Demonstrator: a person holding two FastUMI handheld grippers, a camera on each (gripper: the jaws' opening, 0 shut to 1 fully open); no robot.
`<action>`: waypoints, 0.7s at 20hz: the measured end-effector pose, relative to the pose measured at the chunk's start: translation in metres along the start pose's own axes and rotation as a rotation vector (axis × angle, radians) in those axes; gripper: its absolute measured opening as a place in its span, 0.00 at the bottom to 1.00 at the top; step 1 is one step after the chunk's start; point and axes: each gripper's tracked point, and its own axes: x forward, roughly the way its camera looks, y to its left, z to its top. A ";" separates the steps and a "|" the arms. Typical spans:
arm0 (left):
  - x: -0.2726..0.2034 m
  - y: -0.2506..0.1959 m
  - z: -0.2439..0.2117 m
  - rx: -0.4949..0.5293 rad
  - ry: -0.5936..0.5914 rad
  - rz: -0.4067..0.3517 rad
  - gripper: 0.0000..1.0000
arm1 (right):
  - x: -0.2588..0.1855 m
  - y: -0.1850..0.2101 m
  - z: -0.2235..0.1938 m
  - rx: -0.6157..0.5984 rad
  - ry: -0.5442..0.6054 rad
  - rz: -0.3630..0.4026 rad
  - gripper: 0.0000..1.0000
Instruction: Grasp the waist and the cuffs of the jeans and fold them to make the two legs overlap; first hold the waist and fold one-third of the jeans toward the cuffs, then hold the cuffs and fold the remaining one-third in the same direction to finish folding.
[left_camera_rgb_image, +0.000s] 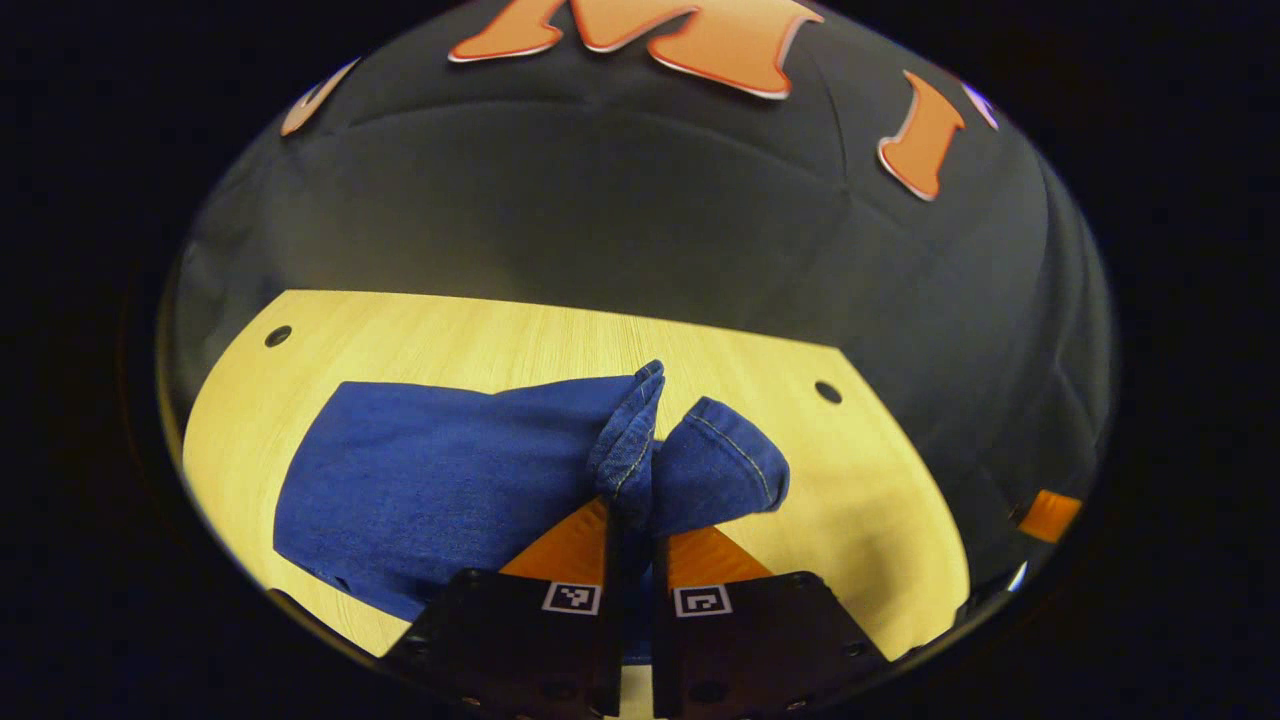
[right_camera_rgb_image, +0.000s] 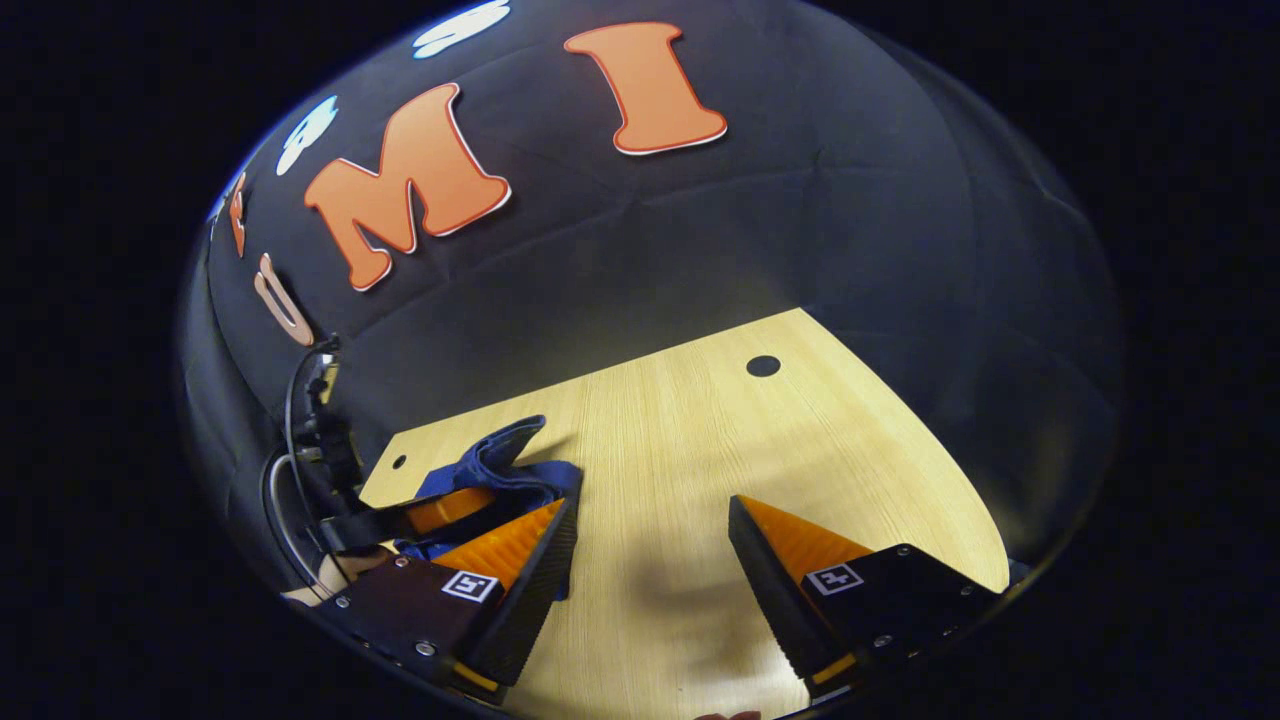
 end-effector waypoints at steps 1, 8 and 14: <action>0.005 0.003 -0.008 0.025 0.014 0.016 0.13 | 0.001 0.002 -0.006 -0.013 0.015 0.005 0.96; -0.006 -0.002 -0.029 0.091 0.083 -0.053 0.52 | 0.010 0.021 -0.022 -0.053 0.055 0.034 0.96; -0.077 0.016 0.001 0.081 -0.059 -0.066 1.00 | 0.017 0.050 -0.009 -0.088 0.015 0.003 0.96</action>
